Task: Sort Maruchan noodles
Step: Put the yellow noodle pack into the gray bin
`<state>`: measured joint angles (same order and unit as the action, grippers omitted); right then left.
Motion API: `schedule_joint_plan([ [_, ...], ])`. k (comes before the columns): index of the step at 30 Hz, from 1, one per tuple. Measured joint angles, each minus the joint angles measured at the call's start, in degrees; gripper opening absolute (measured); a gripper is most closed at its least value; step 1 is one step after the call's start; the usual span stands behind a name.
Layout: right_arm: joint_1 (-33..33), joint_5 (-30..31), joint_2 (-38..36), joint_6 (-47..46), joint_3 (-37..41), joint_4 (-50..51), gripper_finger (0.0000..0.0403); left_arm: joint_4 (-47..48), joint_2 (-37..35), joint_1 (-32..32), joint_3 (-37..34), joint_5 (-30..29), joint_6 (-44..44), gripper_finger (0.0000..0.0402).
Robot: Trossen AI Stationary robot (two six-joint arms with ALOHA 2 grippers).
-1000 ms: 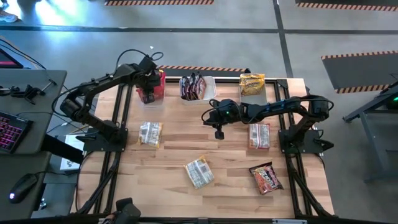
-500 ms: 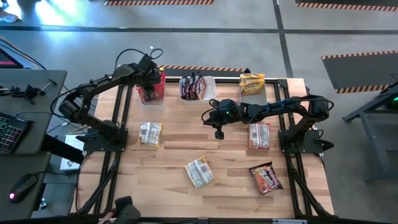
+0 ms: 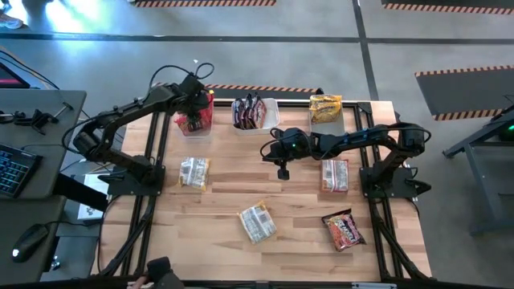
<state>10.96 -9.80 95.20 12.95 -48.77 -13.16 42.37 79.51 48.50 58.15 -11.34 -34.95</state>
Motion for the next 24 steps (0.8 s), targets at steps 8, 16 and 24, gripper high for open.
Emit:
schedule_joint_plan([
  [8, 0.00, 0.00, 0.00, 0.11, 0.00, -0.11, 0.0002, 0.04, -7.32, -1.20, 0.02, 0.07, 6.58, 0.0179],
  [16, -0.22, 0.20, 0.41, -0.52, 5.67, -19.89, 0.0001, -3.18, -17.13, -9.22, -1.33, 5.69, 21.85, 0.0169],
  [24, 0.70, -0.05, 0.48, -3.03, 15.99, -44.97, 0.0000, -29.27, -24.87, -21.64, -15.39, 10.91, 32.16, 0.0135],
])
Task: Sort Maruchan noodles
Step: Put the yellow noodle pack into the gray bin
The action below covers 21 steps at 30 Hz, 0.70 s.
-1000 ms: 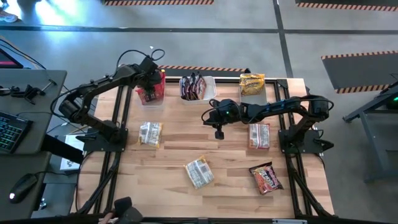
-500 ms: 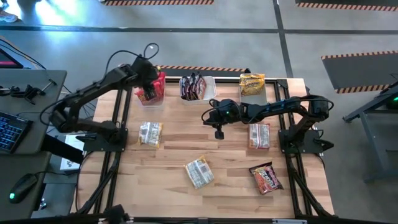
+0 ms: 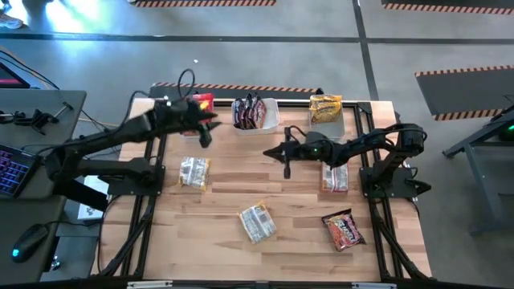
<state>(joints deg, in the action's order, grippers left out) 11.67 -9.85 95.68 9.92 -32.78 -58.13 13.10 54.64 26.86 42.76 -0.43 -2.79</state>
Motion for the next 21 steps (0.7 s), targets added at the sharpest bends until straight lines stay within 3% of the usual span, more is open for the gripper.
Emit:
schedule_joint_plan([
  [8, 0.85, 0.19, 0.00, -2.14, 0.22, -0.11, 0.0000, -38.58, 2.47, -7.83, -15.62, 0.04, 2.34, 0.0095],
  [12, 0.84, 3.27, -0.04, -2.73, 0.20, -2.22, 0.0000, -56.85, 6.40, -9.57, -20.56, 0.05, 1.50, 0.0081],
  [16, 0.85, 4.50, -0.04, -6.12, -0.02, -3.71, 0.0000, -65.51, 11.06, -9.83, -22.40, 0.04, 0.77, 0.0071],
  [21, 0.82, 5.77, -0.18, -3.78, -3.83, 3.07, 0.0000, -71.52, 17.78, -9.80, -22.57, 1.57, 1.09, 0.0061],
])
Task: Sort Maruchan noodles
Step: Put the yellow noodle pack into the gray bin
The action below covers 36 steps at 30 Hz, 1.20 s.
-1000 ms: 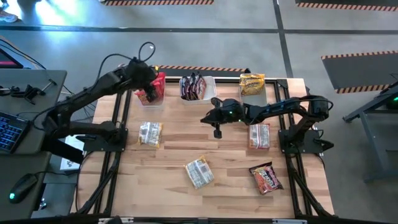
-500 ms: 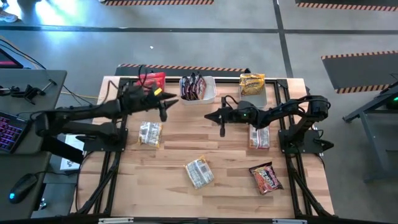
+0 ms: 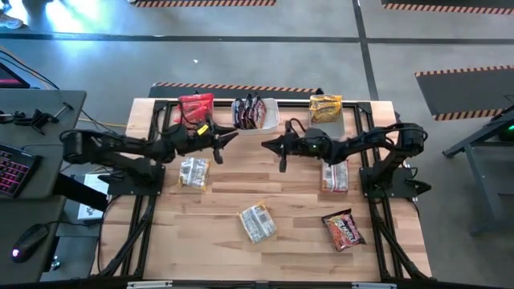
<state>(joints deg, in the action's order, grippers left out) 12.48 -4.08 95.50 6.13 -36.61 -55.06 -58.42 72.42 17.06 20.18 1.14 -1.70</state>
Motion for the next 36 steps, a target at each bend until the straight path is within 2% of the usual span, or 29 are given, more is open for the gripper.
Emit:
schedule_joint_plan([
  [4, -1.07, 5.58, -2.80, 0.55, -5.82, 17.95, 0.0000, -4.68, 4.37, 0.00, 0.00, 2.26, 0.59, 0.0055],
  [10, -5.48, 20.23, -8.87, -0.45, -16.13, 56.92, 0.0000, -8.68, 8.74, 0.02, 0.00, 2.78, 1.07, 0.0053],
  [15, -9.41, 25.05, -11.81, -16.17, -21.20, 82.24, 0.0001, -8.39, 9.77, 0.02, 0.00, 2.65, 1.08, 0.0053],
  [20, -13.34, 25.04, -12.51, -32.10, -21.75, 97.96, 0.0023, -8.40, 9.86, 0.02, 0.00, 2.63, 1.05, 0.0053],
  [23, -15.62, 20.92, -11.91, -35.60, -20.55, 97.50, 0.0059, -8.28, 9.86, 0.02, 0.00, 2.71, 1.06, 0.0053],
  [25, -16.60, 16.34, -11.44, -36.14, -19.07, 93.63, 0.0087, -7.61, 9.86, 0.02, 0.00, 2.82, 1.00, 0.0053],
  [31, -17.70, -0.55, -7.05, -37.02, -13.32, 64.34, 0.0174, -4.56, 9.86, 0.02, 0.00, 3.42, -0.43, 0.0053],
  [33, -17.72, -3.56, -3.96, -37.79, -12.23, 56.43, 0.0194, -3.96, 9.86, 0.04, 0.00, 4.97, -0.43, 0.0053],
  [36, -17.70, -4.43, 1.12, -37.75, -12.12, 50.16, 0.0213, -2.49, 9.86, 0.07, 0.00, 9.78, -0.43, 0.0053],
])
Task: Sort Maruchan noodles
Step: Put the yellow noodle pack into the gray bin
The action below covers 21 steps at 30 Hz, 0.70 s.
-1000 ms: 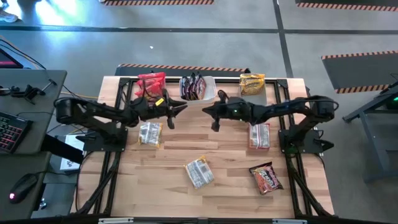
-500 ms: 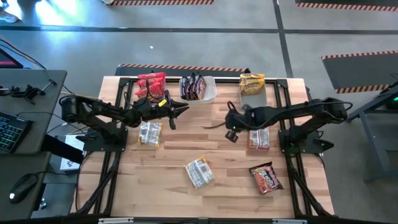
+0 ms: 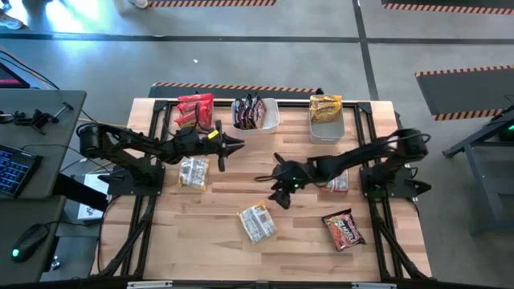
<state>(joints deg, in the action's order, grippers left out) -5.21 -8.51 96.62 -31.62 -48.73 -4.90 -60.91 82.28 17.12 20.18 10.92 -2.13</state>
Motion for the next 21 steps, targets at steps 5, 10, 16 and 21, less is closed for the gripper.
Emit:
schedule_joint_plan([
  [5, 0.06, -6.55, 7.26, 0.45, 0.07, -11.79, 0.0215, 1.61, 0.00, -0.04, 0.00, 5.62, 0.33, 0.0053],
  [10, 1.14, -10.49, 12.18, -1.53, 0.07, -19.76, 0.0201, 1.45, 0.00, -0.09, 0.00, 6.69, 0.55, 0.0053],
  [16, 1.86, -13.06, 14.82, -2.99, 0.07, -23.85, 0.0168, 1.47, 0.00, -0.09, 0.00, 6.71, 0.52, 0.0053],
  [21, 1.83, -13.31, 14.82, -4.26, 0.07, -23.75, 0.0119, 1.49, 0.00, -0.09, 0.00, 6.71, 0.48, 0.0053],
])
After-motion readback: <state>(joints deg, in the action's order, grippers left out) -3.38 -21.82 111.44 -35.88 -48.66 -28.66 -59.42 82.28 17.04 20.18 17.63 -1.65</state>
